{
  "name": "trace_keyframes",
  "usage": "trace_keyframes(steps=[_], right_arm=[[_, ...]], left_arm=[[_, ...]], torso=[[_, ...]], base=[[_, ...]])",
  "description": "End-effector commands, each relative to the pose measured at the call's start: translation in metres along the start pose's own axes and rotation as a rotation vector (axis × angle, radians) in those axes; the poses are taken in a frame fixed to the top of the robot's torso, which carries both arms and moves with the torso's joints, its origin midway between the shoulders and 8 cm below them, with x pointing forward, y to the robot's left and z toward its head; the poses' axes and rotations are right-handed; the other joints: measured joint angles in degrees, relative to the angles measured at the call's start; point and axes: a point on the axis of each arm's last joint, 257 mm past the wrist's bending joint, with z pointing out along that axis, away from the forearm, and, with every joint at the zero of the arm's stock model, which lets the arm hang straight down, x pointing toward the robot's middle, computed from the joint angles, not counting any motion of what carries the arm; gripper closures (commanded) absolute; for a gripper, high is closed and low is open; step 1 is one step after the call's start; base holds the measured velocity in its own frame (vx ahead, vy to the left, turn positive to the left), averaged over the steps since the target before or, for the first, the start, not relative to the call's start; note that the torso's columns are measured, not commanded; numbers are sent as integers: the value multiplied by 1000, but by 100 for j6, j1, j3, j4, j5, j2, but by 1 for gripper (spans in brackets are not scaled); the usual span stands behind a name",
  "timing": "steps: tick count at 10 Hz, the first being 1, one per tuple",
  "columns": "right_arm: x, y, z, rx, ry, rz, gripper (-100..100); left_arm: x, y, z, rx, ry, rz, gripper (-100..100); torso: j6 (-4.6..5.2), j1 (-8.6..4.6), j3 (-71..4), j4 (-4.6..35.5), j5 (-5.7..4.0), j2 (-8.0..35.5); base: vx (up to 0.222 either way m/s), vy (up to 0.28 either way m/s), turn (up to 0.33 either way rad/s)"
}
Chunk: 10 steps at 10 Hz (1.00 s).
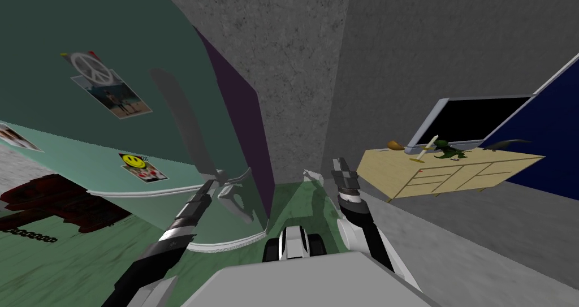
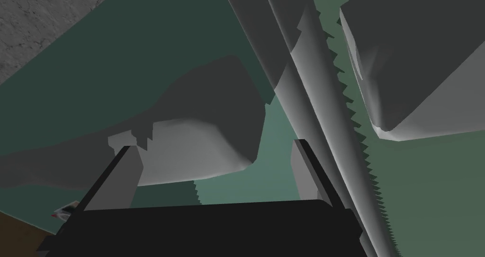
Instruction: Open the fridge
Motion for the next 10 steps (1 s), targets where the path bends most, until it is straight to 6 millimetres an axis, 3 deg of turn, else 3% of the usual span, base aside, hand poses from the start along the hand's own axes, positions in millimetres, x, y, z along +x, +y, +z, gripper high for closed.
trace_keyframes(steps=[1,10], right_arm=[[0,0,0,0,0,0,0],[0,0,0,0,0,0,0]], left_arm=[[-6,4,-1,-45,7,17,-100],[-28,12,-8,-202,39,93,-100]], torso=[[2,8,-2,-1,3,-2],[17,-7,-15,-10,0,-24]], base=[[28,-38,21],[24,-49,27]])
